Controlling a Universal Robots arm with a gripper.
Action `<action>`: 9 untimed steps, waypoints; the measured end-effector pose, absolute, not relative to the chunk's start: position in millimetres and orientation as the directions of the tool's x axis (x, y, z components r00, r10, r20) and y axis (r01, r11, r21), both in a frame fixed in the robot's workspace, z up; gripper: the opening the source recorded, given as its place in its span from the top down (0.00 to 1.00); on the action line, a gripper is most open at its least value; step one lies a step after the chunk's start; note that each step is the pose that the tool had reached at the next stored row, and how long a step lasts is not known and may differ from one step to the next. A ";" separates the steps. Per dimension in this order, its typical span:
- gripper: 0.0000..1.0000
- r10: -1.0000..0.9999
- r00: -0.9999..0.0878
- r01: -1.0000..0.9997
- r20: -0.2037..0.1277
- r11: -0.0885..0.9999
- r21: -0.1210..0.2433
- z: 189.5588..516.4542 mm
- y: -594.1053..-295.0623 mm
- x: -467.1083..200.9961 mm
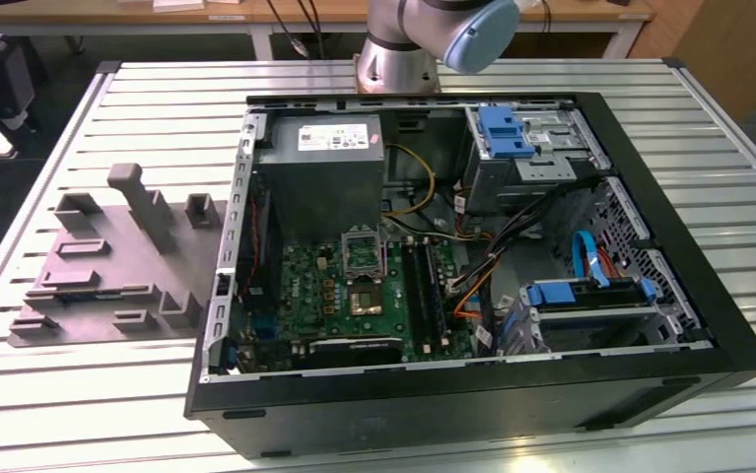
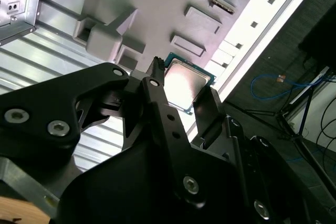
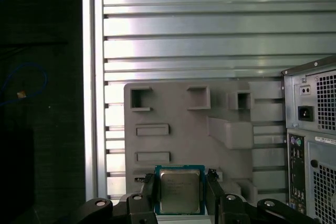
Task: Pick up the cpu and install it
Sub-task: 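Pick up the cpu and move it towards the insertion slot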
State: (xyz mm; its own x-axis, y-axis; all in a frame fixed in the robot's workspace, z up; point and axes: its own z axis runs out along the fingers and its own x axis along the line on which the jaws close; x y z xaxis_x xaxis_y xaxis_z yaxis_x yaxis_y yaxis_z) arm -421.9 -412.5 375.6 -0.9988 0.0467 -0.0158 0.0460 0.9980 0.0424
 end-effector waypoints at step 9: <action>0.53 0.047 -0.999 0.046 -0.016 0.998 0.042 375.6 -412.5 -419.6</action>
